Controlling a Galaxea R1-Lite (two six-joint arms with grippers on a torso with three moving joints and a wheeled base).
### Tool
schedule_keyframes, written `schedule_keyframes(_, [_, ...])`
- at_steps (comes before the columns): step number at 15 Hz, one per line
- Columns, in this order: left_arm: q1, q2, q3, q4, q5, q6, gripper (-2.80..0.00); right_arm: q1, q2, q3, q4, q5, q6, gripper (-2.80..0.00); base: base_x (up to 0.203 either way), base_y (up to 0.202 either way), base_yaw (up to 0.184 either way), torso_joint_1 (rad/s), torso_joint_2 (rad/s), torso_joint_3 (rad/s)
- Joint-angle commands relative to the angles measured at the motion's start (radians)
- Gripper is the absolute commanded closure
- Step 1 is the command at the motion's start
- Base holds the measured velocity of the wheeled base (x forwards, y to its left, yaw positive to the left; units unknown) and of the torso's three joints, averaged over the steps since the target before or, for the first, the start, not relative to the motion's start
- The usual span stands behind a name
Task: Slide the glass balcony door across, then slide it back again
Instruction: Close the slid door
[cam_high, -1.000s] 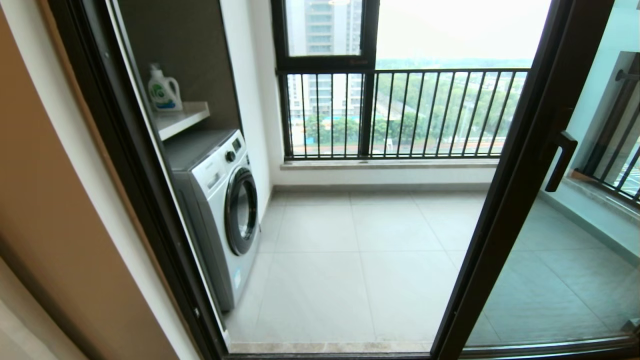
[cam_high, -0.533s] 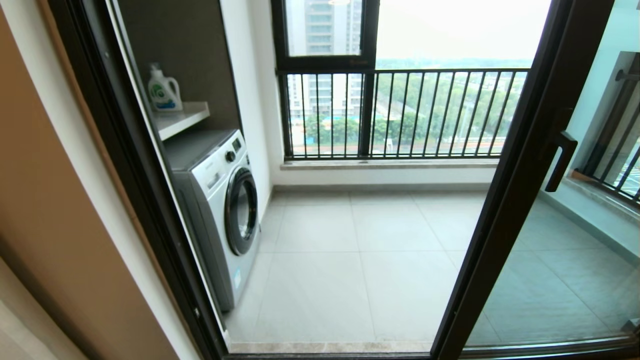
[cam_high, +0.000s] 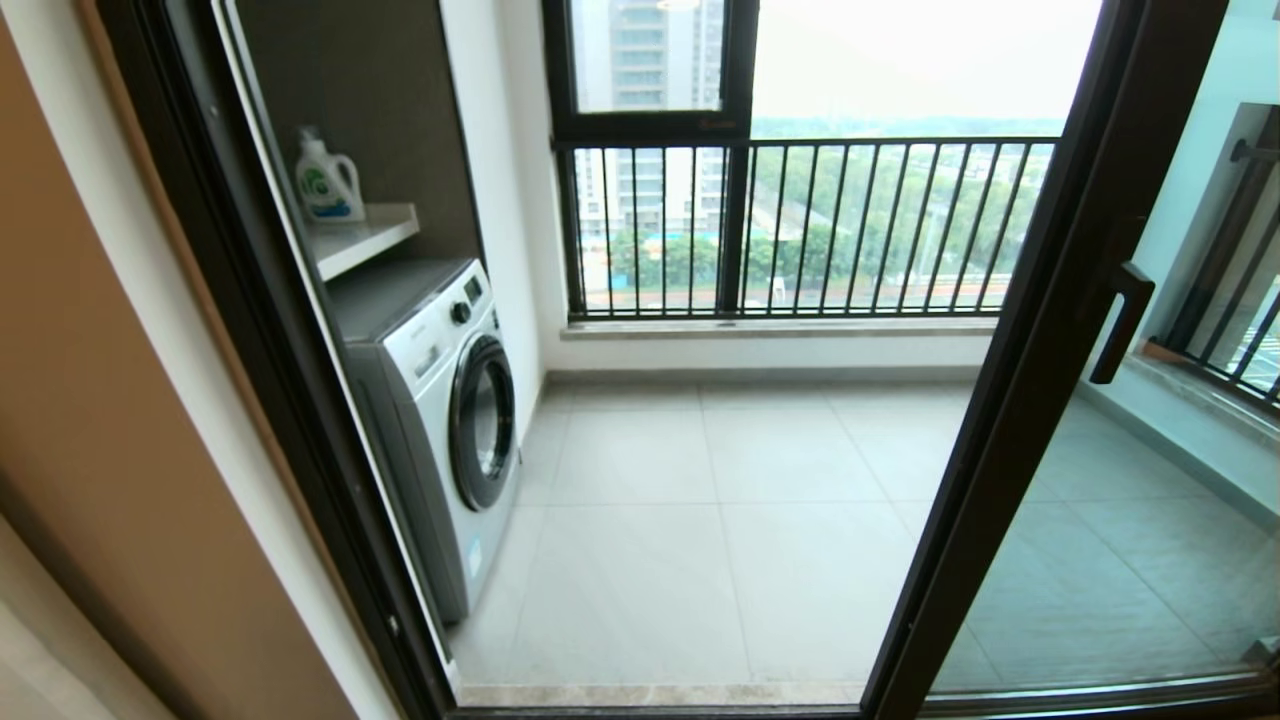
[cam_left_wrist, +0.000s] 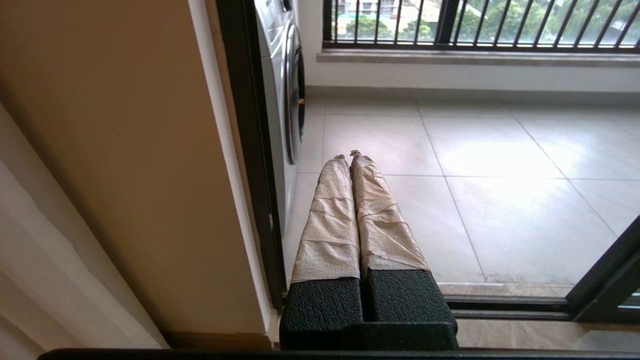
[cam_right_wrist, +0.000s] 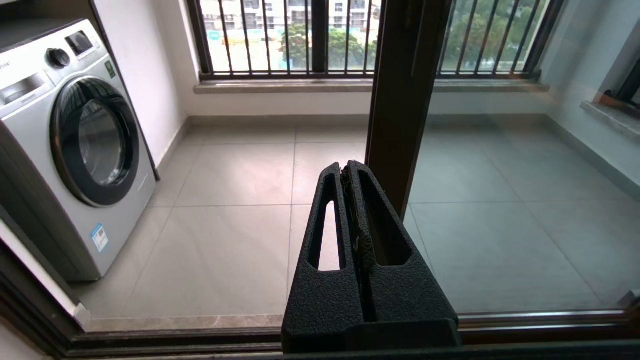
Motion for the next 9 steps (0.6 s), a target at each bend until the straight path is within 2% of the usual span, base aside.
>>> schedule_keyframes(1, [-0.001,0.000,0.000,0.000,0.000,-0.001,0.00,-0.008,0.268,-0.109,-0.008,-0.023,0.007,0.00,0.000,0.000,0.000,0.000,0.00,0.000])
schedule_keyframes(5, [0.001,0.000,0.000,0.000,0.000,-0.001,0.00,-0.035,0.650,-0.316,-0.018,-0.201,0.032,0.00,0.000,0.000,0.000,0.000,0.00,0.000])
schedule_keyframes(7, [-0.001,0.000,0.000,0.000,0.000,-0.001,0.00,-0.110,0.796,-0.429,-0.020,-0.261,0.012,0.00,0.000,0.000,0.000,0.000,0.00,0.000])
schedule_keyframes(9, [0.001,0.000,0.000,0.000,0.000,-0.001,0.00,-0.203,0.916,-0.540,-0.020,-0.281,0.000,0.00,0.000,0.000,0.000,0.000,0.00,0.000])
